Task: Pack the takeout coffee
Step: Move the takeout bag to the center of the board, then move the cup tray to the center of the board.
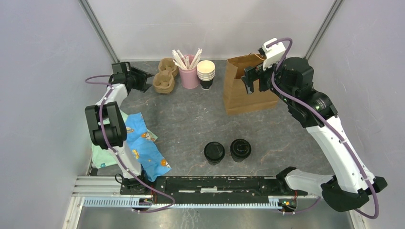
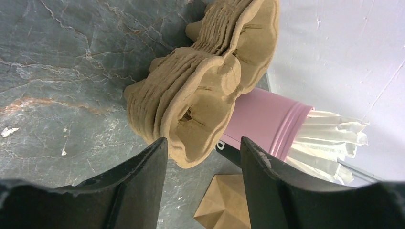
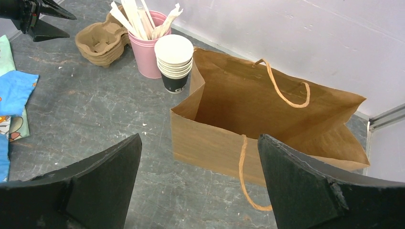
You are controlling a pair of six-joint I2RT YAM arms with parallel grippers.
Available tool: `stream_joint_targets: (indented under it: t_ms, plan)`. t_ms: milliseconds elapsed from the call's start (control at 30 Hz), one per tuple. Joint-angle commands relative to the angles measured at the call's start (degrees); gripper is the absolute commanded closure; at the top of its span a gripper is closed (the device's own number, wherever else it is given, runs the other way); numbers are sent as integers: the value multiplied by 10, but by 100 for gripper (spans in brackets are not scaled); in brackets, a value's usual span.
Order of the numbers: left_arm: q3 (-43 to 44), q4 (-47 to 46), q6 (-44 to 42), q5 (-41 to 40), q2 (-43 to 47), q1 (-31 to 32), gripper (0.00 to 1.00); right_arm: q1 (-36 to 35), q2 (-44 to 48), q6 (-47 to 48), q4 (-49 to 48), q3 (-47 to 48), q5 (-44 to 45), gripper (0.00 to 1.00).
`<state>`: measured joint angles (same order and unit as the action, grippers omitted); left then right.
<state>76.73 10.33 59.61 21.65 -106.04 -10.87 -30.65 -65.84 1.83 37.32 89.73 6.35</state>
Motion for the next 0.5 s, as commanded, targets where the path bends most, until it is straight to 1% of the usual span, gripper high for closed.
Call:
stream_joint_targets:
  t_ms: [0, 133, 467]
  plan:
    - [0, -20, 4, 5, -4, -2, 35, -1, -8, 5, -19, 11, 9, 2]
    - [-1, -25, 4, 11, -14, -1, 39, -2, -14, 5, -20, 18, 4, 2]
    - [4, -35, 7, 9, -32, -2, 38, -1, -24, 5, -19, 27, -2, 2]
